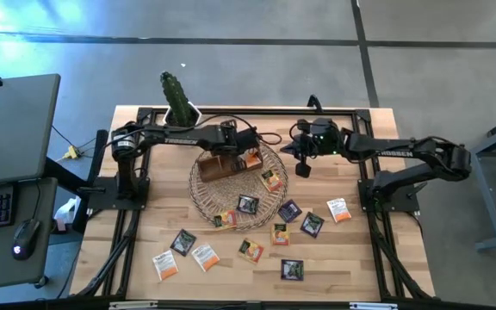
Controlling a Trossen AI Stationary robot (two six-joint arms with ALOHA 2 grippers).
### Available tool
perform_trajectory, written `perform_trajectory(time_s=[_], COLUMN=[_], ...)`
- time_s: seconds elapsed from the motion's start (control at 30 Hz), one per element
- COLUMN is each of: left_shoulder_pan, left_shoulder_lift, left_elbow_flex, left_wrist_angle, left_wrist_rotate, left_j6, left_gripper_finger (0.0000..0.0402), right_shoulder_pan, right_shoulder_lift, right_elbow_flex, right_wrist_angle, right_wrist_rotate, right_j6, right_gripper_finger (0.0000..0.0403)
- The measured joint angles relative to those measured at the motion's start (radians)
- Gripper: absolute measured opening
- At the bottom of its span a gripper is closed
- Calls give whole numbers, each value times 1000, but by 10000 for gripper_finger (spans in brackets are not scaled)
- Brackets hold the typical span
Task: Pick & Place Tea
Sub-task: Put the white tea bag into the right section of the wooden organizer
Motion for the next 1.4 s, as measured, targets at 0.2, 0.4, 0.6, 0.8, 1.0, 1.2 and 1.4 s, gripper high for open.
perform_trajectory(time_s=[0.2, 0.4, 0.6, 0.8, 1.0, 1.2, 1.4], left_shoulder_pan=[-15, -29, -26, -27, -27, -26, -25], left_shoulder_lift=[-1, -1, -1, -1, -1, -33, -104], left_elbow_flex=[91, 114, 114, 114, 114, 120, 204], left_wrist_angle=[-56, -69, -113, -100, -97, -146, -277], left_wrist_rotate=[20, 31, -8, 5, 44, 6, 1], left_j6=[24, 40, 42, 41, 11, -33, -83], left_gripper_finger=[1, 3, 49, 97, 103, 83, 9], right_shoulder_pan=[0, 0, 0, 0, 8, 94, 160], right_shoulder_lift=[0, 0, 0, 0, 12, 143, 300], right_elbow_flex=[0, 0, 0, 0, 0, 0, 102], right_wrist_angle=[-1, -6, -13, -13, 13, 198, 183], right_wrist_rotate=[-15, -52, -53, -53, -61, -87, -78], right_j6=[50, 57, 57, 55, 63, 6, -36], right_gripper_finger=[4, 3, 8, 2, 8, 3, 1])
